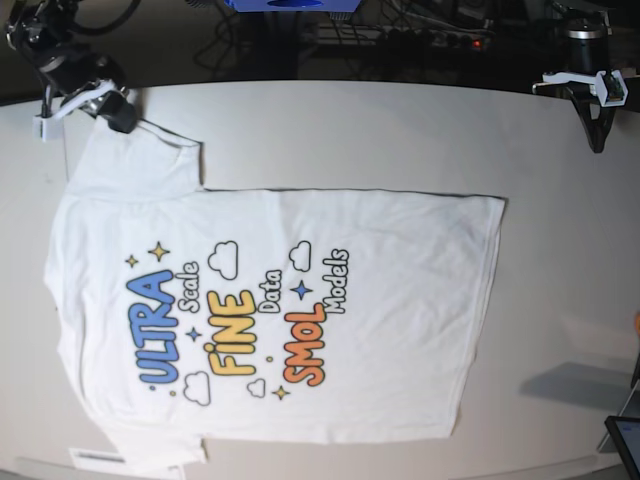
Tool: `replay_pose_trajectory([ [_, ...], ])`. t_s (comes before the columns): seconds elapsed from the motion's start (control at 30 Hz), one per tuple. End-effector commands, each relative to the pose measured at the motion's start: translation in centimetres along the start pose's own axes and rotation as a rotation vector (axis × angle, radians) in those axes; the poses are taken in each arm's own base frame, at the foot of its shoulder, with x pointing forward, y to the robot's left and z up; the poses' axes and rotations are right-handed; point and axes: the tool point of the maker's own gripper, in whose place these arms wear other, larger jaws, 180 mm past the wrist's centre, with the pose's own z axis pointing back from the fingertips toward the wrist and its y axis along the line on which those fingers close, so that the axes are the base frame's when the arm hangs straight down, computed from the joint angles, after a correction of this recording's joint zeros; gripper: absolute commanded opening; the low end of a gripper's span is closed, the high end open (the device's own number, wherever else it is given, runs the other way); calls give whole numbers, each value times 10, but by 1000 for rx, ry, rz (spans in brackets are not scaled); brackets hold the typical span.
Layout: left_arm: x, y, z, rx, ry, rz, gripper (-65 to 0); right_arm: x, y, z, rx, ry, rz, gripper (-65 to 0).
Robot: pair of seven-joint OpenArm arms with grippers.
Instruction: Fold the T-shirt properly
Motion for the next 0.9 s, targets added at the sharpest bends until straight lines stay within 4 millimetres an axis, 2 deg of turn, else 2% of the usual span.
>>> replay_pose_trajectory([
  [0.0, 9, 6, 1, 11, -34, -8, -650, 1, -1, 3, -4, 0, 11, -467],
  [0.13, 6, 4, 4, 18, -28, 4, -650, 9, 1, 0, 3, -16, 18, -424],
  [0.27, 6, 3, 5, 19, -25, 6, -650, 9, 1, 0, 3, -16, 18, -316],
  [0.53, 3, 4, 8, 17, -13, 1, -650, 24, 3, -2, 10, -64, 32, -313],
  [0.6, 3, 4, 9, 18, -12, 3, -650, 26, 3, -3, 10, -70, 31, -337],
  [0.67, 3, 4, 9, 18, -12, 3, -650, 27, 4, -4, 12, -73, 31, -389],
  [0.77, 3, 4, 9, 18, -12, 3, -650, 28, 4, -4, 12, -74, 32, -505],
  [0.83, 2, 4, 8, 18, -8, 3, -650, 28, 4, -4, 12, -73, 32, -615],
  [0.87, -1, 4, 7, 19, 8, 4, -650, 28, 4, -4, 12, -73, 32, -650],
])
